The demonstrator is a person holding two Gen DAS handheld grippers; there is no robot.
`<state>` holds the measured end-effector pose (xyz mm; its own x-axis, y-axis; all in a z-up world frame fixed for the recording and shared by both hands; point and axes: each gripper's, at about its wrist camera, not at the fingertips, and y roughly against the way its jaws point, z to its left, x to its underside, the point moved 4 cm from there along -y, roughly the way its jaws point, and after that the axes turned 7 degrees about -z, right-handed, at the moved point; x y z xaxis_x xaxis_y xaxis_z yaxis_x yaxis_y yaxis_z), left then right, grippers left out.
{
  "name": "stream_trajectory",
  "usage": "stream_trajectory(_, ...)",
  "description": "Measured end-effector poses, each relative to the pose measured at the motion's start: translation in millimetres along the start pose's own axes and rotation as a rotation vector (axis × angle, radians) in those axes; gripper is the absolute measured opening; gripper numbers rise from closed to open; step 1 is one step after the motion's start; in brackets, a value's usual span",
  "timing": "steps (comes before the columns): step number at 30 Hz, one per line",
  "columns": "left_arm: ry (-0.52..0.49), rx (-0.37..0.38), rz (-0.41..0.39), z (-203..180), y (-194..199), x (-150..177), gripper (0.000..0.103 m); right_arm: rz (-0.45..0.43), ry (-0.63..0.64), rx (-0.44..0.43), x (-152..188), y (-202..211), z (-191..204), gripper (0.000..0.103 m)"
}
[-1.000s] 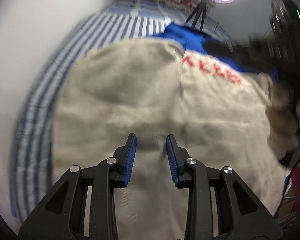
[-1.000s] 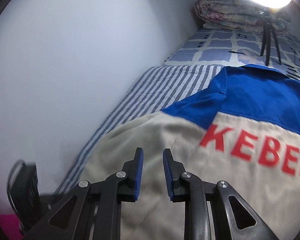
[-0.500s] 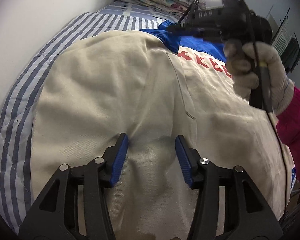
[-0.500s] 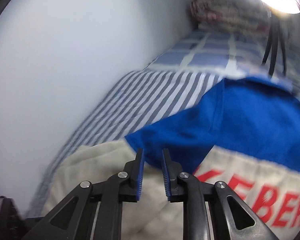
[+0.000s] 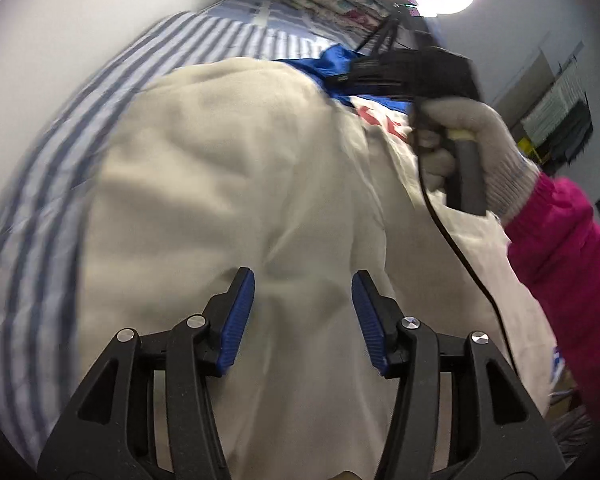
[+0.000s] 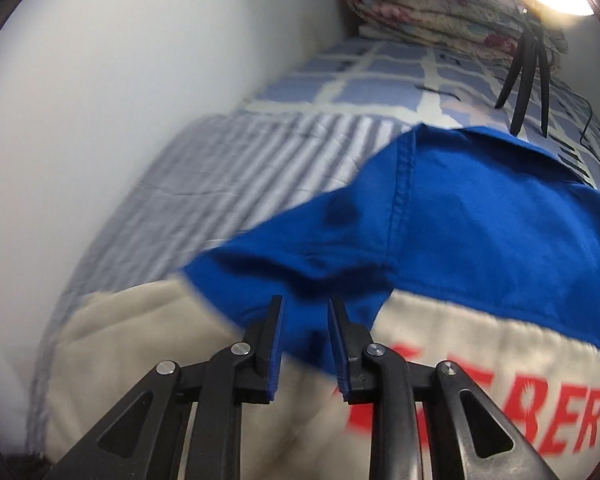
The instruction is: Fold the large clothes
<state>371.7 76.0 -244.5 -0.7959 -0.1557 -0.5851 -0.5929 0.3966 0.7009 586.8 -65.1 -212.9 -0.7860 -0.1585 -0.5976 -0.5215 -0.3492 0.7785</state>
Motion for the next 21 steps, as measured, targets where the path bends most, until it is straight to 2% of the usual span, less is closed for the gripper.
stream_trajectory(2, 0.007, -0.032, -0.006, 9, 27, -3, 0.053, -0.013, -0.006, -0.042, 6, 24, 10, 0.023)
stream_trajectory(4, -0.006, -0.089, -0.034, 16, 55, -6, 0.063, -0.026, -0.011, -0.1, 18, 51, 24, 0.025)
stream_trajectory(8, 0.06, -0.164, -0.021, 32, 99, -3, 0.063, -0.007, 0.023, -0.234, 57, 92, 66, 0.024)
stream_trajectory(10, 0.069, -0.193, -0.003, 35, 115, 6, 0.063, 0.02, 0.075, -0.27, 87, 101, 92, 0.024)
stream_trajectory(13, 0.027, -0.254, 0.005, 34, 133, 24, 0.063, 0.072, 0.151, -0.237, 128, 95, 122, 0.024)
stream_trajectory(16, 0.029, -0.287, 0.028, 32, 144, 52, 0.063, 0.15, 0.134, -0.161, 164, 65, 122, 0.023)
stream_trajectory(18, 0.055, -0.287, 0.047, 36, 148, 72, 0.064, 0.113, 0.097, -0.162, 168, 71, 119, 0.023)
stream_trajectory(21, 0.107, -0.297, 0.072, 47, 146, 101, 0.064, 0.122, 0.017, -0.188, 169, 96, 115, 0.026)
